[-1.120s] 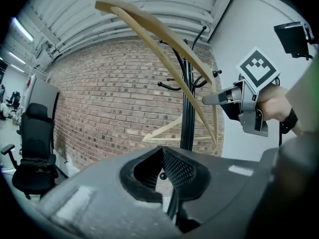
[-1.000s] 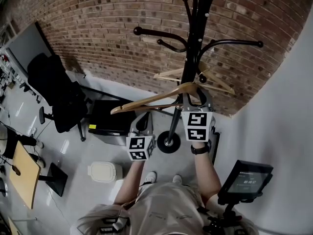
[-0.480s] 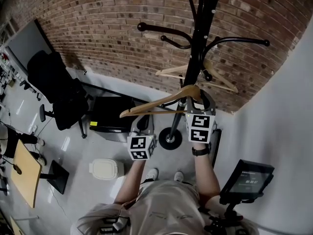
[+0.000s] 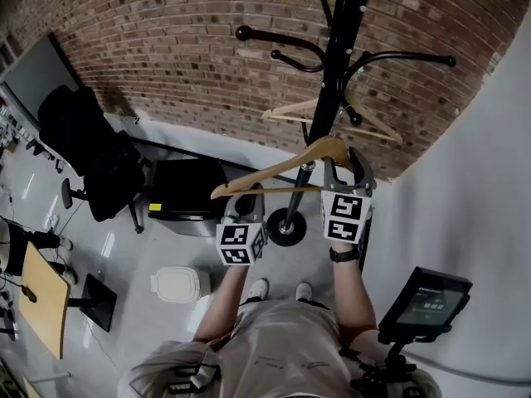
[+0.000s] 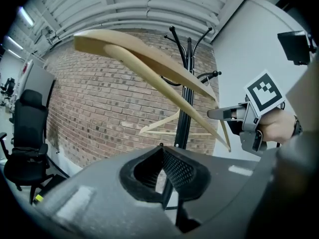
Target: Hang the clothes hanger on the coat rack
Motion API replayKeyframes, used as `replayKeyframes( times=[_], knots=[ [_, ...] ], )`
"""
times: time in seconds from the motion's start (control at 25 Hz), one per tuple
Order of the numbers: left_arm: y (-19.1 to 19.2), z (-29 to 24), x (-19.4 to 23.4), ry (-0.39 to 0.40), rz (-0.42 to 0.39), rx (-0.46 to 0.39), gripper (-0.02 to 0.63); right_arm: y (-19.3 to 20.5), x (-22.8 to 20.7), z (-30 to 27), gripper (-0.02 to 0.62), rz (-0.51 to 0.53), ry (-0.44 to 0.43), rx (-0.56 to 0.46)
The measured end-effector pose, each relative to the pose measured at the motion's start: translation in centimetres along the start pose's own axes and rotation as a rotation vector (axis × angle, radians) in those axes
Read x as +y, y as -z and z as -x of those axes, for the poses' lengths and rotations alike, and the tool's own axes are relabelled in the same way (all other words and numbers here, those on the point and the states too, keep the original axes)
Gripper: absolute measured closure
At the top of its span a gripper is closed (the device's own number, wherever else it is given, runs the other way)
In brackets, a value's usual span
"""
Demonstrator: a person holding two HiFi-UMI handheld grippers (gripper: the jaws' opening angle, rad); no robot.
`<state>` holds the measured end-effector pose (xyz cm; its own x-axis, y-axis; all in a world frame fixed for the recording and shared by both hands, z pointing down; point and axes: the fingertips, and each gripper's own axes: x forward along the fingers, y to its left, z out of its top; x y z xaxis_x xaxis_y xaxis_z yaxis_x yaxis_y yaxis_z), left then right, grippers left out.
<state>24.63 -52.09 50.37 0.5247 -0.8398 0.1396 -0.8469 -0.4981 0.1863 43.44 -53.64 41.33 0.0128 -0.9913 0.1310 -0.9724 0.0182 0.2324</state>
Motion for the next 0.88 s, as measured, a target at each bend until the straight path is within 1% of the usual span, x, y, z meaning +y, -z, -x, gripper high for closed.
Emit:
replayKeyframes(
  times=[0.2, 0.36, 0.52, 0.64, 0.72, 0.8, 0.88],
  knots=[
    [0.6, -0.2, -0.9, 0.057, 0.008, 0.004, 0.606, -0.5, -0.4, 1.8, 0.399, 0.044, 0.050, -0.024],
    [1.6, 0.1, -1.4, 0.111, 0.018, 0.027, 0.606, -0.6, -0.4, 3.7, 0.397, 0.082, 0.110, -0.044],
    [2.3, 0.4, -2.3, 0.189, 0.016, 0.036, 0.606, 0.8, -0.3, 5.9, 0.410, 0.086, 0.184, -0.024],
    [4.2, 1.6, -2.8, 0.239, 0.006, 0.080, 0.606, 3.7, 0.9, 8.2, 0.442, 0.055, 0.218, 0.023],
    [5.3, 2.2, -2.9, 0.257, 0.016, 0.107, 0.606, 5.5, 2.0, 9.5, 0.470, 0.031, 0.215, 0.065],
    [5.6, 3.0, -3.2, 0.268, 0.023, 0.114, 0.606, 6.6, 3.2, 10.6, 0.525, -0.002, 0.191, 0.094],
    [5.5, 4.1, -3.9, 0.276, 0.020, 0.110, 0.606, 7.1, 4.2, 11.7, 0.587, -0.035, 0.159, 0.100]
  ],
)
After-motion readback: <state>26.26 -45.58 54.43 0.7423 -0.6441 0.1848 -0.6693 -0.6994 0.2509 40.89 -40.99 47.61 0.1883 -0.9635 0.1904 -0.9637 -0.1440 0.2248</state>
